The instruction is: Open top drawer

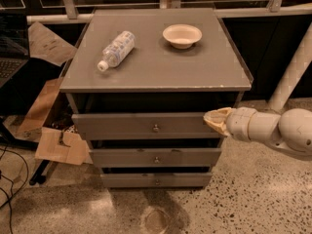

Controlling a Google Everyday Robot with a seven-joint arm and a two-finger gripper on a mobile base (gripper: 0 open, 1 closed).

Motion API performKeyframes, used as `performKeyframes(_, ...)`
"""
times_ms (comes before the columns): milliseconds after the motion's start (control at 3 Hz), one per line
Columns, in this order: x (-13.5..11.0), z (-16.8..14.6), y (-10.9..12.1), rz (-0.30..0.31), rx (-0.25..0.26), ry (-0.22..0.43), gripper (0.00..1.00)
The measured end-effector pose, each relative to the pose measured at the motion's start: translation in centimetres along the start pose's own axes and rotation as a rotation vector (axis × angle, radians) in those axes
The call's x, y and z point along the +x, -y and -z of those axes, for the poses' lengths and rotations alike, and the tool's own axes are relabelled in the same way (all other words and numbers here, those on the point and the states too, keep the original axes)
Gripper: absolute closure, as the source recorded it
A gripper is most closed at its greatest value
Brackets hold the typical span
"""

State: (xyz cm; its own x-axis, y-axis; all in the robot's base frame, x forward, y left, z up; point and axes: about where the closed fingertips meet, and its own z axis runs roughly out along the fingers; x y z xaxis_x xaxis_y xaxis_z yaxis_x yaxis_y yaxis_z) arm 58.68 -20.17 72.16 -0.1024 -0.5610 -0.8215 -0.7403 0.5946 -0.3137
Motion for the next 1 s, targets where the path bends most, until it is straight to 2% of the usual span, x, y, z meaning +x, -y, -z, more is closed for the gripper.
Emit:
performKeyframes(333, 0.35, -1.86, 2.04, 0.000, 0.030, 0.096, 1.00)
performKeyframes(1000, 0.68, -2.32, 2.18, -0.002, 0.053, 0.092, 1.00)
